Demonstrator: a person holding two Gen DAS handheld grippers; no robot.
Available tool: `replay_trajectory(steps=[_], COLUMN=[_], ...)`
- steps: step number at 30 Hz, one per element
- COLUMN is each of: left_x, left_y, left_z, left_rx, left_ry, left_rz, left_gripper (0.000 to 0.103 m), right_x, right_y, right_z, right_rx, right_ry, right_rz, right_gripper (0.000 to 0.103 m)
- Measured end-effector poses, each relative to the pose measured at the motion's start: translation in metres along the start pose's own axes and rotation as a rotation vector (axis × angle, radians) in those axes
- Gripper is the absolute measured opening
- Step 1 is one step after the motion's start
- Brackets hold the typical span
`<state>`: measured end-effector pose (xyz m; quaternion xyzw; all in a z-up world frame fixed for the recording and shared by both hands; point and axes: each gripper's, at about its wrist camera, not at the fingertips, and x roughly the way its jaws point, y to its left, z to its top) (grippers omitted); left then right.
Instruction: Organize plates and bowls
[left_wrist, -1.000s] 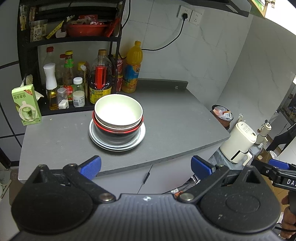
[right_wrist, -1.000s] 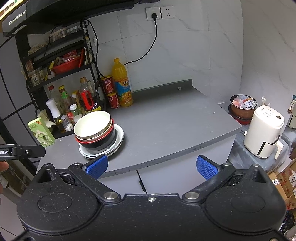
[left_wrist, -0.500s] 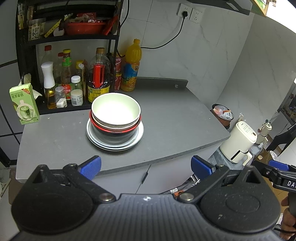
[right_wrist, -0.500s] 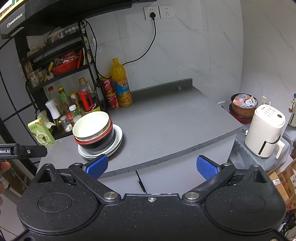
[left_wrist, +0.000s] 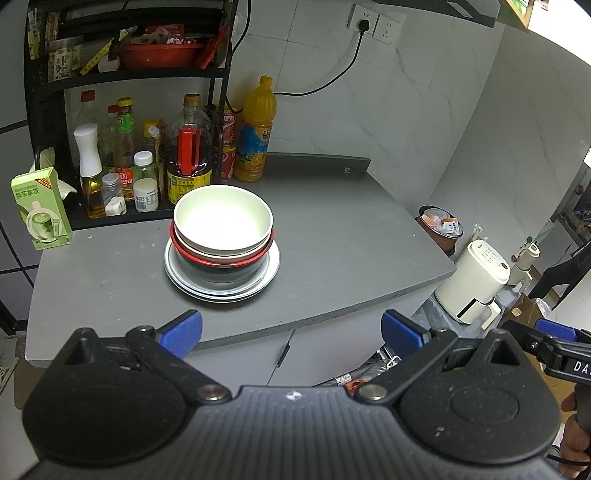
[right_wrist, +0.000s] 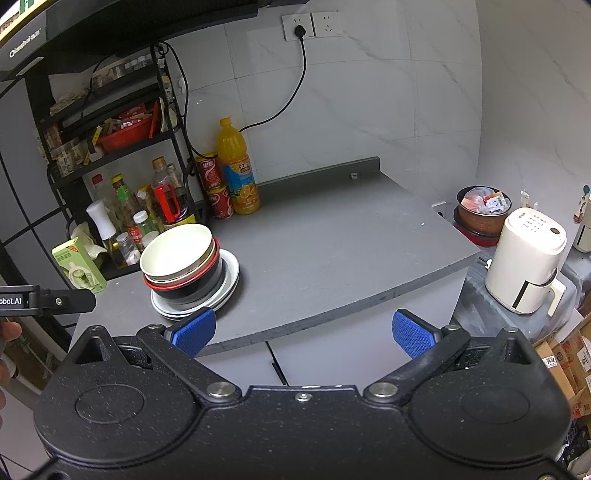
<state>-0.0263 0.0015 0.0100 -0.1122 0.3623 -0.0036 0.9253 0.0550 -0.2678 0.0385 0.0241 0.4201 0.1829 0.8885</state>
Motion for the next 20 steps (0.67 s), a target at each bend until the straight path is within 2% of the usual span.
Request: replay_trajectory(steps=[20], left_x=[0.003], left_y=[0.012], left_z=[0.0], left_rx=[-0.008], left_ry=[0.013], left_rz=[0.009], left_gripper=[0.102], right_x=[0.005], right_y=[0.007], right_z=[-0.003], right_rx=[-0.005], right_ry=[0.012], right_rz=[0.002], right_gripper=[0.103])
